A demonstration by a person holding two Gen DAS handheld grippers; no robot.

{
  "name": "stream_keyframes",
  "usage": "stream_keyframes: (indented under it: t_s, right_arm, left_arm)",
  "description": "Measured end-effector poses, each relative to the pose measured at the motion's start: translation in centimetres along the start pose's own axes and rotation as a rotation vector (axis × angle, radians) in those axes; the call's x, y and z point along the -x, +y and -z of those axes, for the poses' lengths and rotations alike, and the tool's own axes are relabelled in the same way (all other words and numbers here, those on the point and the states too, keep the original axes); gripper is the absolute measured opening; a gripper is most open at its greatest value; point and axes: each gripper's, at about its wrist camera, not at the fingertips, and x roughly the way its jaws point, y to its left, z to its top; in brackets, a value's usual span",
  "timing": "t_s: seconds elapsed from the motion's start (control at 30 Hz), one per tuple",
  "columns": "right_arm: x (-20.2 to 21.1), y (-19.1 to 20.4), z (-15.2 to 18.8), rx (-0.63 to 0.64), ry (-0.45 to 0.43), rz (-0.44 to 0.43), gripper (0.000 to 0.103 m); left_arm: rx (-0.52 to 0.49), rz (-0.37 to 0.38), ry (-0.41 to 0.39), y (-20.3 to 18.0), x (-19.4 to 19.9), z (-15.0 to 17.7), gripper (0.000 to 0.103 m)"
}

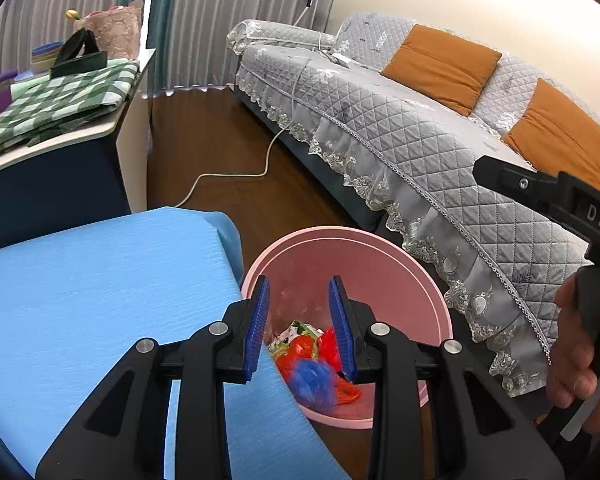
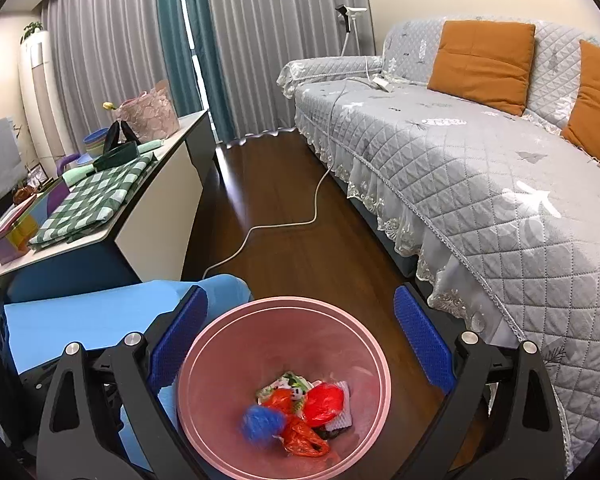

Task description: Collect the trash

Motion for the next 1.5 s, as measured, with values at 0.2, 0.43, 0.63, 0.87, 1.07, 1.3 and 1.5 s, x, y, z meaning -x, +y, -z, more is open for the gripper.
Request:
stream_keyframes:
  t_s: [0.2,0.43,0.63,0.87,1.07,1.3,1.5]
  right_arm:
    - [1.1,0.4,-0.2,-0.005,-0.021,-0.018,0.093]
    - [4.3,3.9,0.6,0.062,-0.068,-0.08,0.093]
    - [8.0,7.6,2.1,0.104,-0.08,-0.176,0.095]
    - [12.4,11.3,5.4,0.147,-0.076,-0.246,0.097]
    - [15.4,13.5,8.7,0.154,-0.058,-0.253,0.098]
    - [17.3,15.6,12.2,0.184,-0.037,-0.176,0.098]
    - [17.5,16.6,14.3,0.198,0.007,-0.136,0.098]
  left_arm:
    - [-0.005,-0.029,-0.017,1.0,2.6,0.4,0.031]
    - [0.008,-0.084,-0.053,3.4,8.1,2.0,0.031]
    - [0.051,-0.159,-0.09,6.9,13.5,3.9,0.031]
    - [0.141,-0.26,-0.149,10.8,20.1,6.7,0.039]
    - [0.176,-0.328,-0.186,11.5,24.4,9.5,0.06]
    - [0.178,-0.378,-0.168,10.5,27.2,14.1,0.08]
    - [0.195,-0.411,-0.172,10.7,27.9,15.9,0.087]
